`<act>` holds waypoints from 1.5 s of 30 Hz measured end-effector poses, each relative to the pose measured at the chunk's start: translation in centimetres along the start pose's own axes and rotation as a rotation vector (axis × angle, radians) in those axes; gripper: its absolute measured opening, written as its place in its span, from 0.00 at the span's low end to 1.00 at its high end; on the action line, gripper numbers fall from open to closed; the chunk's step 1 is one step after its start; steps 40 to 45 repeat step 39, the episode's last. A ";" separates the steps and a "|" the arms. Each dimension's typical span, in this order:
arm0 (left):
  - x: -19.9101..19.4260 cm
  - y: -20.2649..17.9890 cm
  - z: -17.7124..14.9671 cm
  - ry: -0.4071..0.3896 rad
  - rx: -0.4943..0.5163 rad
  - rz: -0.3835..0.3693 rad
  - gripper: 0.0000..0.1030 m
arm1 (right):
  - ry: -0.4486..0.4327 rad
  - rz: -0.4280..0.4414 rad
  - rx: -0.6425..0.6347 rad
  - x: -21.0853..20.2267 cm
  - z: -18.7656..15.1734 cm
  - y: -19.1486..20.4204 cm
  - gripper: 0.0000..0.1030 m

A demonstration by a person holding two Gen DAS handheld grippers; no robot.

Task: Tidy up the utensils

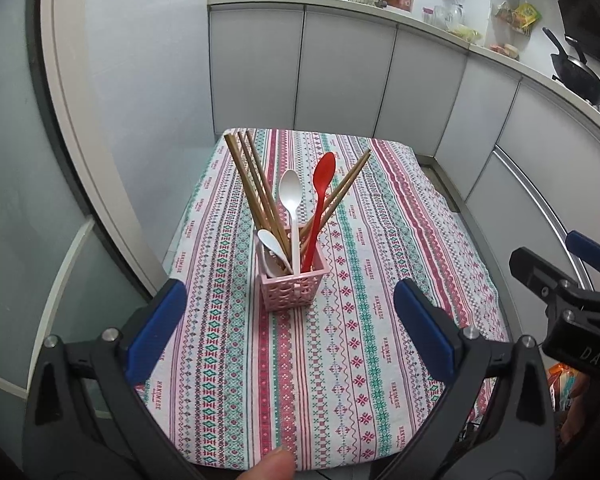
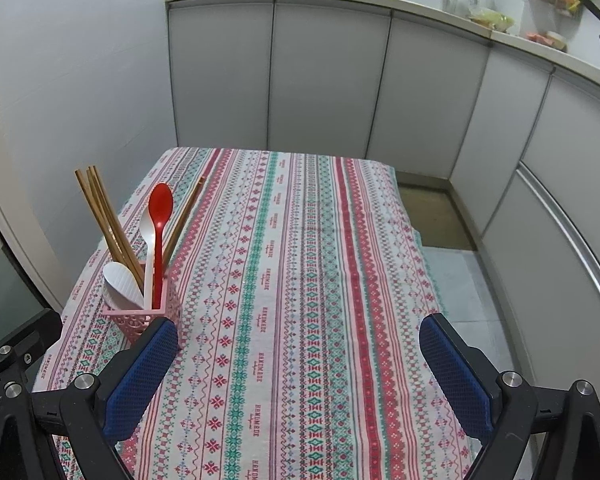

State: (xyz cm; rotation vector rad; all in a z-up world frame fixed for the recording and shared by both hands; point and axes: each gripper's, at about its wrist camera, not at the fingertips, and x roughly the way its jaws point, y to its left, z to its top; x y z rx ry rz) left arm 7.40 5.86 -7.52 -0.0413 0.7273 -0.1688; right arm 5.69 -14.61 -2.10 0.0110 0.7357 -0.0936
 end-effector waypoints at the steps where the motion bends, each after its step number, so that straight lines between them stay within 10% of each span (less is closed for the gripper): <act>1: 0.0 0.0 0.0 -0.001 0.001 0.002 1.00 | 0.000 0.000 -0.001 0.0 0.0 0.0 0.97; 45: 0.6 -0.1 0.0 0.009 0.016 0.034 1.00 | 0.018 0.016 -0.004 1.1 -0.2 0.6 0.97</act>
